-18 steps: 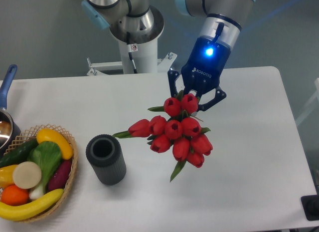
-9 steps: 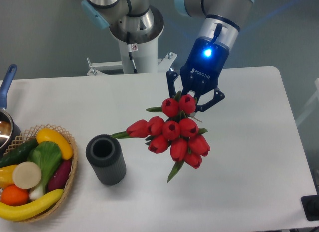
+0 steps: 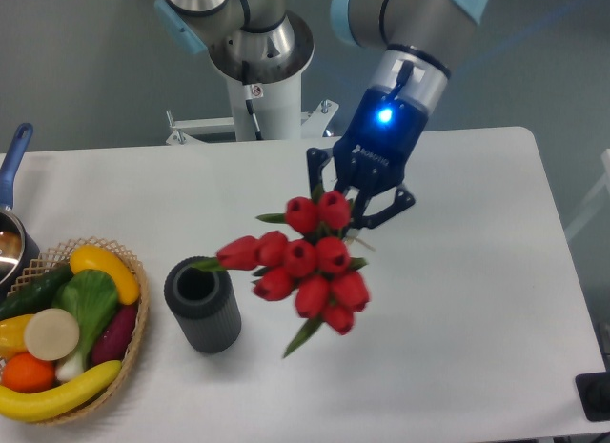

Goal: Insert the flowers into the vase
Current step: 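Carry the tulips toward the dark grey vase, tilting stems downward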

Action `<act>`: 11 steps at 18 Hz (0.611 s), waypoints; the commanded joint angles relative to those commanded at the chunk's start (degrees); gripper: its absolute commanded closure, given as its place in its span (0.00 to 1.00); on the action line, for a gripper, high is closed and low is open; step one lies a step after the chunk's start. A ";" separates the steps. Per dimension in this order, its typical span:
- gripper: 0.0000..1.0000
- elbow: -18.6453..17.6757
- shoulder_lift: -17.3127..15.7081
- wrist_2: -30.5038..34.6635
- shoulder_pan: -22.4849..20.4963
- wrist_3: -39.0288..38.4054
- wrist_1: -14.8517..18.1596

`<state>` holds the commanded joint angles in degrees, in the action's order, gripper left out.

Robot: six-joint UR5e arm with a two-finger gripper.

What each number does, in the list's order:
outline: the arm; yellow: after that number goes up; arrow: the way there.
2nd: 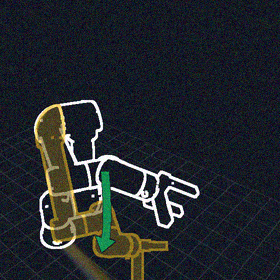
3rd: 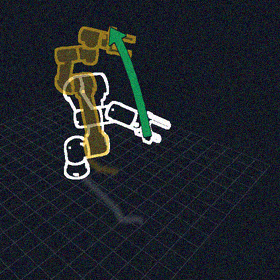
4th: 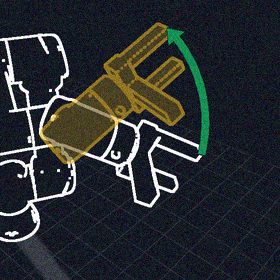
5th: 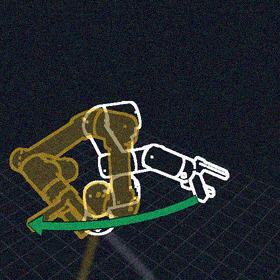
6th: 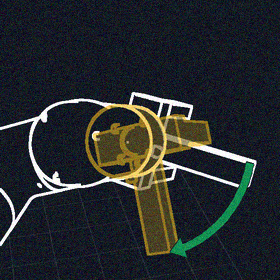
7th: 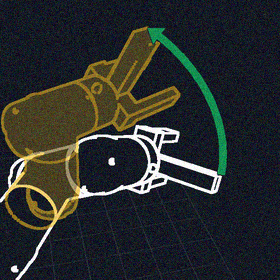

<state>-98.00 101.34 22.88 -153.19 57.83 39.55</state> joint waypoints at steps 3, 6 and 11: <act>0.75 -0.09 0.35 -4.85 1.49 2.45 -0.09; 0.75 -0.79 0.61 -9.07 2.81 3.43 -0.09; 0.75 -2.20 0.62 -12.24 6.76 6.33 -0.09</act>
<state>-100.20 101.95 10.64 -146.43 64.16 39.46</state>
